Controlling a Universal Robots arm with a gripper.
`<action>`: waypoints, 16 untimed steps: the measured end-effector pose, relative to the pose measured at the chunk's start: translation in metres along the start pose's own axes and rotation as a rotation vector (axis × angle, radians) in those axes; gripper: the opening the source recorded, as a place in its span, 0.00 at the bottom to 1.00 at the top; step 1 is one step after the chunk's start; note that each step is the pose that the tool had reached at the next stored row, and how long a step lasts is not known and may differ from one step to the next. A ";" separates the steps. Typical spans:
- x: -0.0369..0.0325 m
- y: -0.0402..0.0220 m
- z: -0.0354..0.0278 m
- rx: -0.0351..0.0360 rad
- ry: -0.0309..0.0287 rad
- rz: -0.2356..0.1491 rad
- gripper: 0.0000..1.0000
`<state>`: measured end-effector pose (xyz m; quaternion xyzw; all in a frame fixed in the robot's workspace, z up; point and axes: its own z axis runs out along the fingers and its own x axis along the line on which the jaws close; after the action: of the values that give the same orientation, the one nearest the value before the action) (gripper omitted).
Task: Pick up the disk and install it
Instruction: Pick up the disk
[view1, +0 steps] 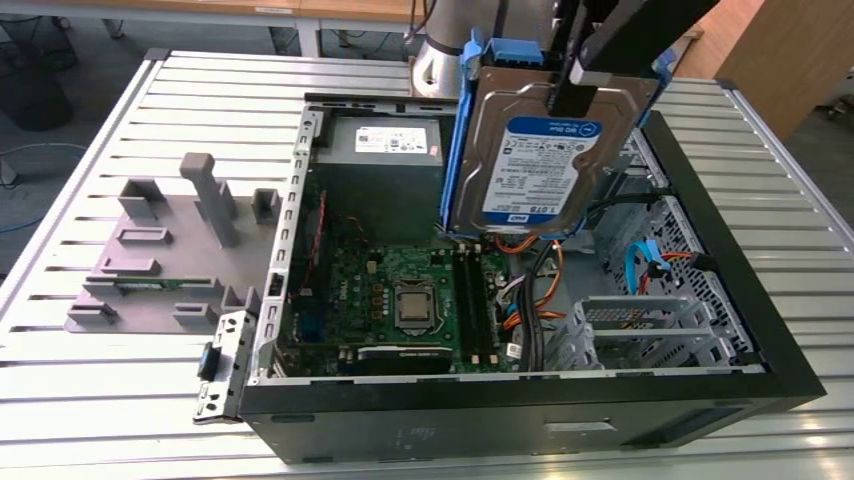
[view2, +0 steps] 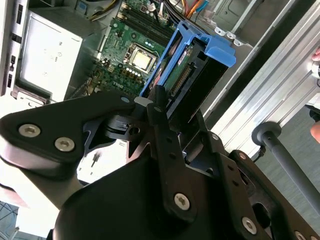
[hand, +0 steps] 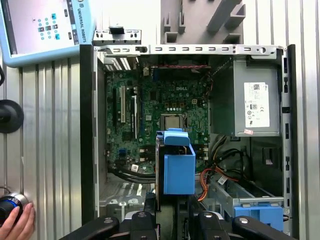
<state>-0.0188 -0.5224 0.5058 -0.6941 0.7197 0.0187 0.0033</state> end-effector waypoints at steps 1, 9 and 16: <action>0.0019 -0.0001 0.0003 0.0000 0.0001 0.000 0.35; 0.0174 -0.0015 0.0023 0.0000 -0.0001 0.000 0.35; 0.0177 -0.0016 0.0023 0.0000 0.0000 0.000 0.35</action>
<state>-0.0179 -0.5401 0.5030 -0.6941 0.7197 0.0187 0.0033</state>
